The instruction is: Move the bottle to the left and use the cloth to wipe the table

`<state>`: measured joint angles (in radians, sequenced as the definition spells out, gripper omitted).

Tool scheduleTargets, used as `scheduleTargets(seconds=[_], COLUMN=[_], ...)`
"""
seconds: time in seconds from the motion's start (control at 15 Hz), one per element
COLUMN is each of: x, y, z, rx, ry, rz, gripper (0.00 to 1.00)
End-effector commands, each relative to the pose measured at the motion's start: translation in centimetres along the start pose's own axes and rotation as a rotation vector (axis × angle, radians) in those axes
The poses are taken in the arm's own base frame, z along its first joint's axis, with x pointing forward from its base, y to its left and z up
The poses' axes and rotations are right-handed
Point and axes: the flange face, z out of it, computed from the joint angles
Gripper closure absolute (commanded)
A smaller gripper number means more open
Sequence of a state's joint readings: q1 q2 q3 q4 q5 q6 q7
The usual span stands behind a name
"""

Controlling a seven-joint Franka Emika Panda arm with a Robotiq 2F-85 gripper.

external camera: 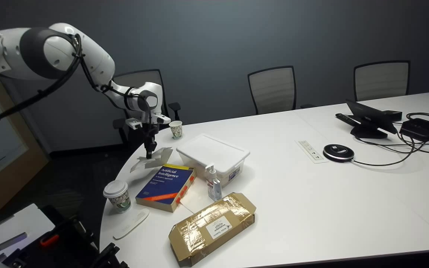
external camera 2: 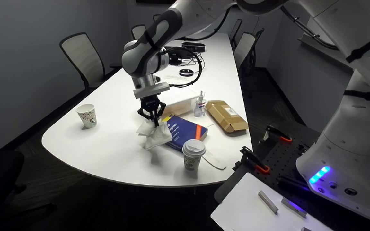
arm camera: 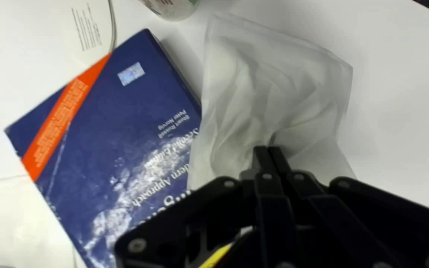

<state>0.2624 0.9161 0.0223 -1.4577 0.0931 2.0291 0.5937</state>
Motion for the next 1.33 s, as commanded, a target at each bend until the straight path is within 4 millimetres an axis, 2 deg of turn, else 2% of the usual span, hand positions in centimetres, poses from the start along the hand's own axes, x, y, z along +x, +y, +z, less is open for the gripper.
scheduleTargets(seconds=[0.0,0.33,0.47,0.73,0.93,1.27], x=[-2.5,-3.1,-3.3,-2.4,-1.0,1.6], y=[4.6,12.5,16.0,21.1,23.2,24.4], z=[-1.1,-0.6,0.2,2.1,3.7,5.9], rx=[-0.009,-0.007,0.005,0.009,0.034,0.069], ry=[0.016,0.066,0.086,0.122,0.162,0.204], rz=[0.157,0.292,0.324,0.385,0.418,0.444], gripper=[0.99,0.99,0.99,0.99,0.99,0.99])
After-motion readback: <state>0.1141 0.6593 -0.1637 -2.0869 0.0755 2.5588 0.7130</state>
